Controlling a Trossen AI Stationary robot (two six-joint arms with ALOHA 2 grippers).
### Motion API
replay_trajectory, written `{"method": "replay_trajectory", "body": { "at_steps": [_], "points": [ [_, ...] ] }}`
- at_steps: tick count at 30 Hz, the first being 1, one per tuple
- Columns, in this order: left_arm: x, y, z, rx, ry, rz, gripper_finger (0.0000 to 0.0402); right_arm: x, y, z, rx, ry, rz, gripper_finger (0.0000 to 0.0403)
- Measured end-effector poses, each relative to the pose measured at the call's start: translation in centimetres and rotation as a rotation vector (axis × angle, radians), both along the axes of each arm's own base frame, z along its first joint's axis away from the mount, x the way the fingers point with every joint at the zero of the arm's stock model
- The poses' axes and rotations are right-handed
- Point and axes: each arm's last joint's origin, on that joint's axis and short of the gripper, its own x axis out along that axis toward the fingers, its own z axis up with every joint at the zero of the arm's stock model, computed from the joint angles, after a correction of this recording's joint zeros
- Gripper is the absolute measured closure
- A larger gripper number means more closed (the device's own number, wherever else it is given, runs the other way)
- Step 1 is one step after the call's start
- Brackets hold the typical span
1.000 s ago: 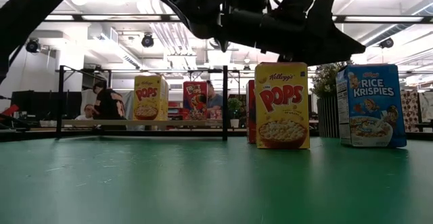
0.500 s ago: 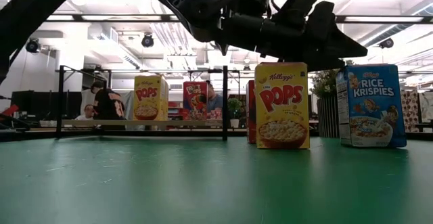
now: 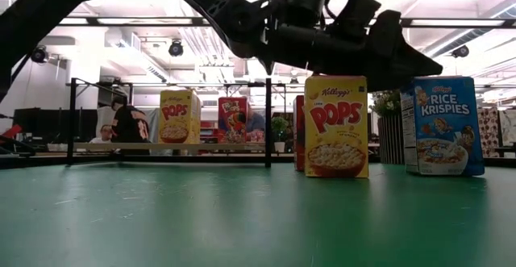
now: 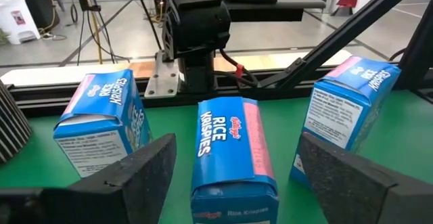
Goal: Stack cereal on shelf
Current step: Put the middle blue cereal box on the shelf
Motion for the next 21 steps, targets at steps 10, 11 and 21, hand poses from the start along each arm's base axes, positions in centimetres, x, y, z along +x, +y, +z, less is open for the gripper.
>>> {"method": "replay_trajectory", "body": {
  "at_steps": [10, 11, 21],
  "points": [
    [-0.1, -0.4, -0.1, -0.036, 0.025, -0.001, 0.0132, 0.0, 0.0, 0.0, -0.008, 0.003, -0.001, 0.0394],
    [-0.1, -0.5, 0.0, -0.042, 0.028, -0.005, 0.0133, 0.0, 0.0, -0.1, -0.008, 0.004, -0.002, 0.0394],
    [-1.1, -0.7, 3.6, -0.015, 0.064, -0.021, 0.0134, -0.2, -0.1, 0.1, 0.009, -0.001, 0.003, 0.0394]
  ]
}}
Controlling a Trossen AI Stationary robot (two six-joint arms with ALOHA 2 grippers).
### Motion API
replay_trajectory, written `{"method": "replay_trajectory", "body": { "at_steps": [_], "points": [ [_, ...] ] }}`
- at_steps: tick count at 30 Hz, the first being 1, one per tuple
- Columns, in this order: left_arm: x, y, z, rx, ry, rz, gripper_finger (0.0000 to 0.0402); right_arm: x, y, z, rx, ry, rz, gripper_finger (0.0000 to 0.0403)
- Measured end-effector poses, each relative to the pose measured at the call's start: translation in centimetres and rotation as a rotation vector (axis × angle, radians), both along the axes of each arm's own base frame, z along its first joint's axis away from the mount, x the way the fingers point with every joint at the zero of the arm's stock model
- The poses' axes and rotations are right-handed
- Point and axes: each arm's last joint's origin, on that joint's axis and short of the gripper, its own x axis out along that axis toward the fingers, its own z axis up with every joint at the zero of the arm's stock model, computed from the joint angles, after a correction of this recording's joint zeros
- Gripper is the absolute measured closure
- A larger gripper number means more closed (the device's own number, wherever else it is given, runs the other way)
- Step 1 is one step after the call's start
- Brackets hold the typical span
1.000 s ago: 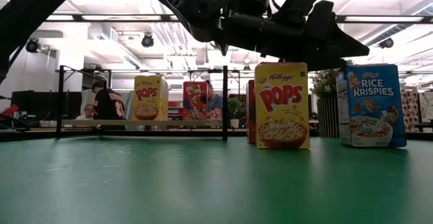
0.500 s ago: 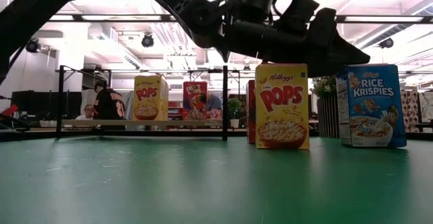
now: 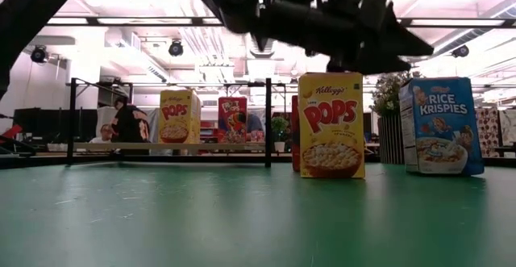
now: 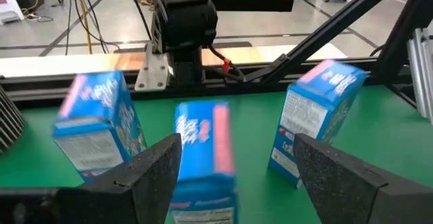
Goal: Stack cereal on shelf
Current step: Put the middle blue cereal box on the shelf
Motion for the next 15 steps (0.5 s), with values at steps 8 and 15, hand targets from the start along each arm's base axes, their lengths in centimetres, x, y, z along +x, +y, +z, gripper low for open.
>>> {"method": "replay_trajectory", "body": {
  "at_steps": [8, 15],
  "points": [
    [0.3, -0.9, 3.3, 0.088, 0.072, -0.045, 0.0134, -2.4, -1.0, 0.9, 0.137, -0.034, 0.016, 0.0394],
    [-2.1, -3.1, 7.1, 0.231, 0.055, 0.032, 0.0134, -3.4, -1.5, 0.9, 0.234, -0.008, 0.008, 0.0394]
  ]
}}
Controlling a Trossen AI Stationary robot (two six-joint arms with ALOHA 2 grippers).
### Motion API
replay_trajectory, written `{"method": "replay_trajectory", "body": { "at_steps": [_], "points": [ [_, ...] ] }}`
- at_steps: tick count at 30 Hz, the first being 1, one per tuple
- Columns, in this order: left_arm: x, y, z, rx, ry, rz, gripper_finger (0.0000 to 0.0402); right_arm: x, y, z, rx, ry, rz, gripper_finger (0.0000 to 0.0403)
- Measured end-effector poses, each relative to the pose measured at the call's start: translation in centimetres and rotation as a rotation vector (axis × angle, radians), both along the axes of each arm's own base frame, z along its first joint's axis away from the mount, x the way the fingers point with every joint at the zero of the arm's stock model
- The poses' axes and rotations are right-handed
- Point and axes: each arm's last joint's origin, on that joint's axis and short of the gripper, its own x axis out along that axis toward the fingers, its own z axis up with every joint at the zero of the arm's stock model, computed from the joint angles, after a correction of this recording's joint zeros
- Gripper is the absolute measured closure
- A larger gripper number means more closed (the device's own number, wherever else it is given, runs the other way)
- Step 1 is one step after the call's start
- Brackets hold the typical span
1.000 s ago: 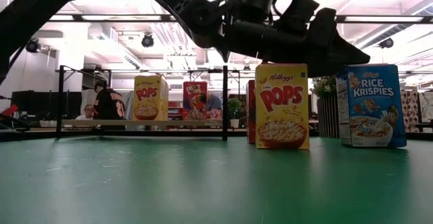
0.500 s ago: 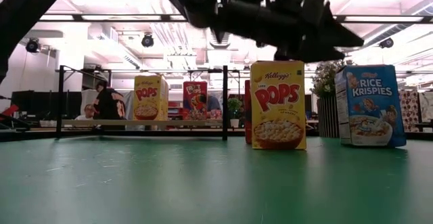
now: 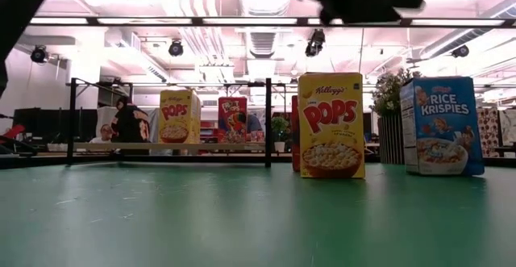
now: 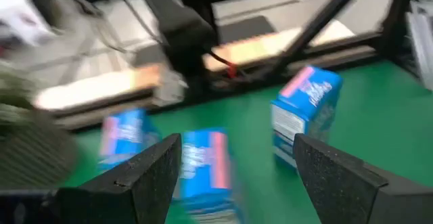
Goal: Stack cereal on shelf
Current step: Put the middle blue cereal box on the shelf
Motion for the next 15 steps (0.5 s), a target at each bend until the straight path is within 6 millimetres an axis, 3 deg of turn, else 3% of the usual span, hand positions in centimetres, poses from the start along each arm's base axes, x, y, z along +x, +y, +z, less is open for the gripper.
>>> {"method": "replay_trajectory", "body": {
  "at_steps": [5, 10, 15],
  "points": [
    [-4.2, -0.9, 4.1, 0.047, -0.038, 0.042, 0.0134, 0.4, -0.1, -0.2, 0.049, 0.086, -0.084, 0.0394],
    [-8.8, -0.7, 6.0, 0.038, -0.065, 0.046, 0.0134, 1.7, 0.0, -0.4, 0.131, 0.227, -0.219, 0.0394],
    [-13.0, -0.2, 6.8, 0.013, -0.091, 0.080, 0.0134, 3.5, 0.7, -0.6, 0.193, 0.399, -0.247, 0.0394]
  ]
}}
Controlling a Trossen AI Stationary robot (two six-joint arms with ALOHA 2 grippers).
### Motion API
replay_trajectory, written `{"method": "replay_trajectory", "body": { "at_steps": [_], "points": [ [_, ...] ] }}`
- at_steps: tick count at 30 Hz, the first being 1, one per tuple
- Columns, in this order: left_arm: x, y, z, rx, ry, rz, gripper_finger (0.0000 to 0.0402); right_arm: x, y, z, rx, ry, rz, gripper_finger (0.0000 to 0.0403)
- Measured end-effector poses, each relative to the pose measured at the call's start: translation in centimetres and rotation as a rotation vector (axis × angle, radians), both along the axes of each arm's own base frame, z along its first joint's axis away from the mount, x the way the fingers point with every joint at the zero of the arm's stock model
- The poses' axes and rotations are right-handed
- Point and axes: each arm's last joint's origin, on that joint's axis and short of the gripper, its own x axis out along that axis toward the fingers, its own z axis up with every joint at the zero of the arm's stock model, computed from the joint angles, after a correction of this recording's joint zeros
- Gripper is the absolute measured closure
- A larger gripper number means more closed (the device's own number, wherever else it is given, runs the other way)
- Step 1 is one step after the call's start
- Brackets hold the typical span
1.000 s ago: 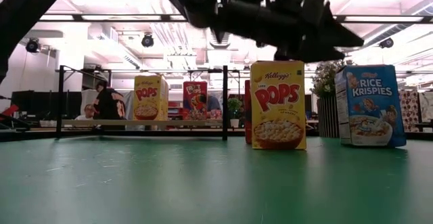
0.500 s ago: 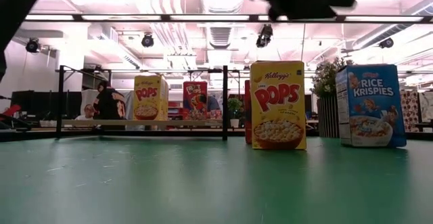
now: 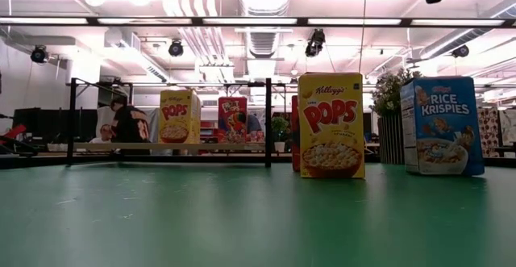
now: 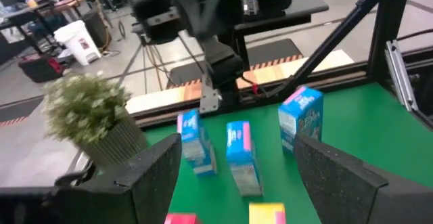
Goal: Stack cereal on shelf
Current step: Put the middle blue cereal box on the shelf
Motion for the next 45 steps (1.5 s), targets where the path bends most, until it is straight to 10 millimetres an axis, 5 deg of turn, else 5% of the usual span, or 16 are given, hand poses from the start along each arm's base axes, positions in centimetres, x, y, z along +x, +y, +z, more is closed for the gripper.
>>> {"method": "replay_trajectory", "body": {
  "at_steps": [9, 16, 23, 35, 45],
  "points": [
    [-6.9, 1.2, 1.0, -0.053, -0.079, 0.067, 0.0134, 2.0, 1.0, 1.0, 0.127, 0.440, -0.063, 0.0394],
    [-10.2, 1.7, 1.1, -0.082, -0.119, 0.072, 0.0134, 3.3, 1.7, 0.7, 0.103, 0.784, -0.120, 0.0394],
    [-10.8, 1.8, 1.0, -0.070, -0.129, 0.069, 0.0134, 5.0, 2.5, 0.6, 0.075, 0.921, -0.140, 0.0372],
    [-10.5, 1.7, 0.9, -0.046, -0.116, 0.064, 0.0134, 6.9, 3.2, -0.9, 0.100, 1.040, -0.163, 0.0190],
    [-9.9, 1.6, 0.3, -0.043, -0.098, 0.064, 0.0134, 6.7, 1.8, -2.7, 0.027, 1.104, -0.168, 0.0108]
  ]
}}
